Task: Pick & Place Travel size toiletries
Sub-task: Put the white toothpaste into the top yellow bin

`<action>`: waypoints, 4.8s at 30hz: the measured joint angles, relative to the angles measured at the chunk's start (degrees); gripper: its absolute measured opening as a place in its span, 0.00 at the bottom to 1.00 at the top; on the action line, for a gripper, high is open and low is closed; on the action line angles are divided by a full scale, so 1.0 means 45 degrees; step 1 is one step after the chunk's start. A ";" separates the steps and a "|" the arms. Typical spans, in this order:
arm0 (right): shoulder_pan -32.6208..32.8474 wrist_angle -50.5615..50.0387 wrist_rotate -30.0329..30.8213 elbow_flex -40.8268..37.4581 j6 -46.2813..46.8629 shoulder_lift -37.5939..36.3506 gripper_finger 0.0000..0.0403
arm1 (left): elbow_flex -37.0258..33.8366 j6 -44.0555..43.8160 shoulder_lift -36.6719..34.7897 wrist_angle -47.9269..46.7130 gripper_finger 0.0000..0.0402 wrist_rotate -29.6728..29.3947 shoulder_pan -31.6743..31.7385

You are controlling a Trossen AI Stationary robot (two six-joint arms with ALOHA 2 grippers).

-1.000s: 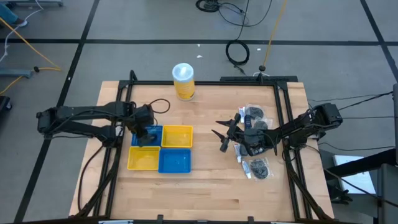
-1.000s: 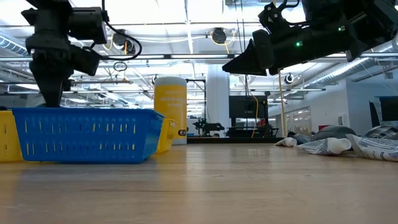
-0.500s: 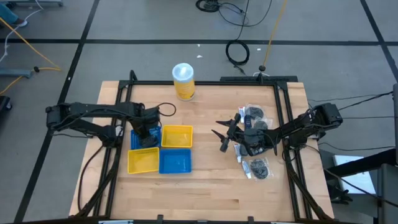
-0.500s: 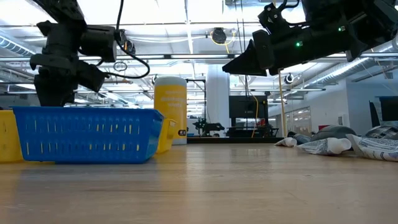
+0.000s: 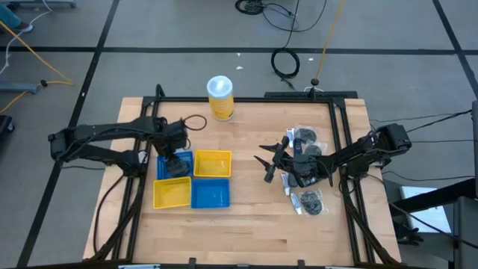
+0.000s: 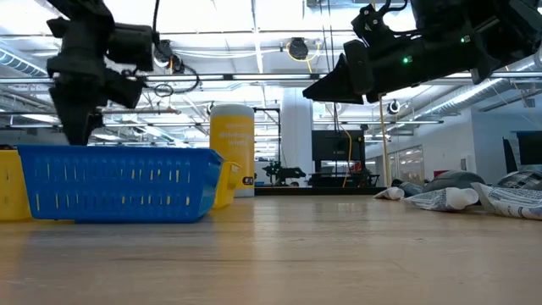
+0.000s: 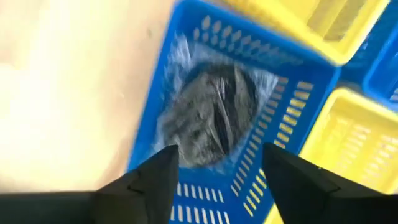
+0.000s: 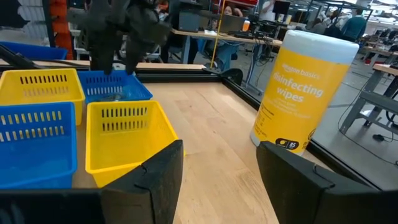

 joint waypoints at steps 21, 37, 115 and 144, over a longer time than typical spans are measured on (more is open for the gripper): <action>-0.0462 -0.5453 0.1268 0.0015 0.3403 -0.1278 0.49 | -0.5006 0.1104 0.0572 2.2701 0.45 -0.3771 -0.4321; -0.4721 -1.3112 -0.0560 0.0013 1.0197 -0.1201 0.49 | -0.4246 0.0419 0.4939 2.5054 0.43 -0.3857 -0.5438; -0.2982 -0.7748 -1.0314 1.0273 -0.0659 0.7288 0.19 | -0.4221 -0.3678 -0.4742 1.2242 0.43 -1.0980 -0.6069; -0.3002 -0.8220 -1.0219 1.0297 0.0003 0.7427 0.20 | -0.4221 -0.3683 -0.4742 1.2314 0.43 -1.1064 -0.6069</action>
